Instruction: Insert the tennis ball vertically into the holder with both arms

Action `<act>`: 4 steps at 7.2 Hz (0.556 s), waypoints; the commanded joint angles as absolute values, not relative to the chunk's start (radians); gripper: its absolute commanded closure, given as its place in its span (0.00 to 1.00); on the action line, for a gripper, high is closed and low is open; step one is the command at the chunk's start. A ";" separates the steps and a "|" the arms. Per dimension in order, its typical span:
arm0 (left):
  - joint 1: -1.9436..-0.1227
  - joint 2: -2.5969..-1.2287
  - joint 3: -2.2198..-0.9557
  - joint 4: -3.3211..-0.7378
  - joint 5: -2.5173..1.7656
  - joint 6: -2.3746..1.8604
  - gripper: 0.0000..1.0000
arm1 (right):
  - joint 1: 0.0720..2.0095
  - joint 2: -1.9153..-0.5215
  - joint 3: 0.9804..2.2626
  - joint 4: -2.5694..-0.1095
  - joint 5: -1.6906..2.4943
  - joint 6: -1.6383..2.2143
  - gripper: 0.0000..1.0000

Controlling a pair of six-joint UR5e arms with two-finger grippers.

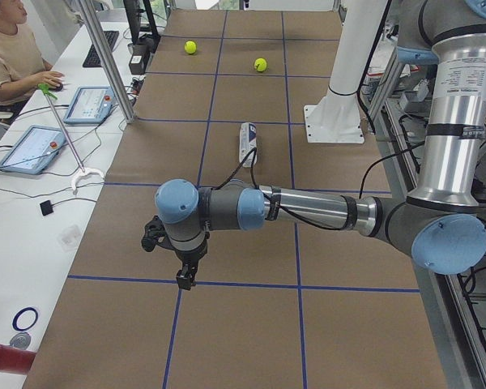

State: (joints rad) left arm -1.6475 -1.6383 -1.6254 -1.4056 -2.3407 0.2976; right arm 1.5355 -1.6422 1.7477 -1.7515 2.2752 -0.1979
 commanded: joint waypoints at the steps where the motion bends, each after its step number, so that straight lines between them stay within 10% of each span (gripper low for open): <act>1: -1.647 -1.644 -1.623 -1.405 -2.339 0.298 0.01 | 1.536 -1.641 1.750 -1.752 2.281 -0.195 0.00; 4: -1.646 -1.654 -1.632 -1.410 -2.339 0.298 0.01 | 1.536 -1.625 1.758 -1.749 2.283 -0.184 0.00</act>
State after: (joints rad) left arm -1.6473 -1.6497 -1.6313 -1.4086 -2.3408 0.2986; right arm 1.5355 -1.6348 1.7557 -1.7501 2.2846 -0.1864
